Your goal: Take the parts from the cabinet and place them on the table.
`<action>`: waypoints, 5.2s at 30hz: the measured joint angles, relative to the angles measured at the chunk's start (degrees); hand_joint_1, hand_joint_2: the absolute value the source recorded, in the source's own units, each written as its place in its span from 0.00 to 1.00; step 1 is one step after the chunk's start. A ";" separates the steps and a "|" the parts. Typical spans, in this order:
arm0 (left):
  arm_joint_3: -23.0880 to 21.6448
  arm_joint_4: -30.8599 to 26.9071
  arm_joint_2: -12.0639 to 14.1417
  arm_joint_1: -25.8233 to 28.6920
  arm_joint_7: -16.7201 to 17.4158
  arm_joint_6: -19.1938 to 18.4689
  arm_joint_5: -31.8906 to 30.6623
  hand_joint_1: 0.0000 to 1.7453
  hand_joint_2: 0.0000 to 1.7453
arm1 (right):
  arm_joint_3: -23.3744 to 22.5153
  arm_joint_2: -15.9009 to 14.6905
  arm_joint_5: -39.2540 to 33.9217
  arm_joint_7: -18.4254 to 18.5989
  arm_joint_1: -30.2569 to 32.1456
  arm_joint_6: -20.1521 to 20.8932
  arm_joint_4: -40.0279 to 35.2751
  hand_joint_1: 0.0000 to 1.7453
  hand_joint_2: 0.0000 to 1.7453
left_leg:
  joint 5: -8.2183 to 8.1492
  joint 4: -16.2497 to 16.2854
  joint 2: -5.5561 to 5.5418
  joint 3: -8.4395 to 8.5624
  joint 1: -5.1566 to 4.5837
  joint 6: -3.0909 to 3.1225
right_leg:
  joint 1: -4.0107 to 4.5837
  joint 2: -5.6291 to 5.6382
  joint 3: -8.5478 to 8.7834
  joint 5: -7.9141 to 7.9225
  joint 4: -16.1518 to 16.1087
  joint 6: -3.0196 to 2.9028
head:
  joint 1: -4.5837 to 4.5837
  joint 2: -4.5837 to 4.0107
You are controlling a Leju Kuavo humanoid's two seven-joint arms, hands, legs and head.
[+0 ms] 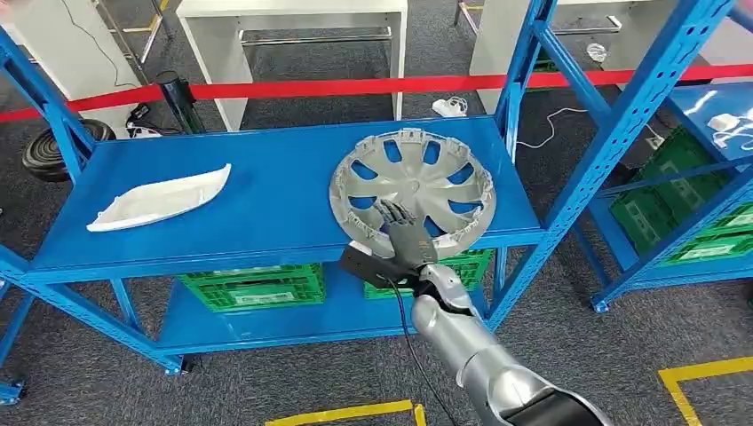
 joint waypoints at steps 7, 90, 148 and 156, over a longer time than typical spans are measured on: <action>0.83 0.00 0.07 -0.05 -0.28 0.00 0.81 0.00 0.00 | 0.35 -1.40 1.11 1.61 0.25 -0.87 0.39 0.00 1.00 | 0.00 0.00 0.01 0.00 0.00 0.00 | 0.00 0.00 0.00 0.00 0.00 0.00 | 0.00 0.00; 11.37 -0.04 2.60 -0.32 -4.85 1.44 11.25 0.00 1.00 | 4.24 -4.76 5.05 1.84 -2.53 -3.54 1.68 1.00 1.00 | 0.00 0.00 -0.04 0.00 0.01 0.00 | 0.00 0.00 0.03 0.00 0.00 0.00 | 0.00 0.00; 10.14 0.04 1.01 0.34 -2.64 -4.33 6.01 0.00 1.00 | 19.30 -13.99 29.75 20.13 6.41 -10.69 -42.98 1.00 1.00 | -0.12 0.00 0.01 -0.14 0.03 -0.09 | 0.02 0.09 -0.16 -0.12 0.00 -0.08 | 0.00 0.00; 9.66 0.04 1.01 0.33 -2.91 -4.98 5.27 0.00 1.00 | 21.88 -18.14 30.03 24.59 8.99 -10.88 -48.96 1.00 1.00 | -0.13 0.01 0.02 -0.16 0.01 -0.07 | -0.01 0.04 -0.14 -0.12 0.00 -0.07 | 0.00 0.00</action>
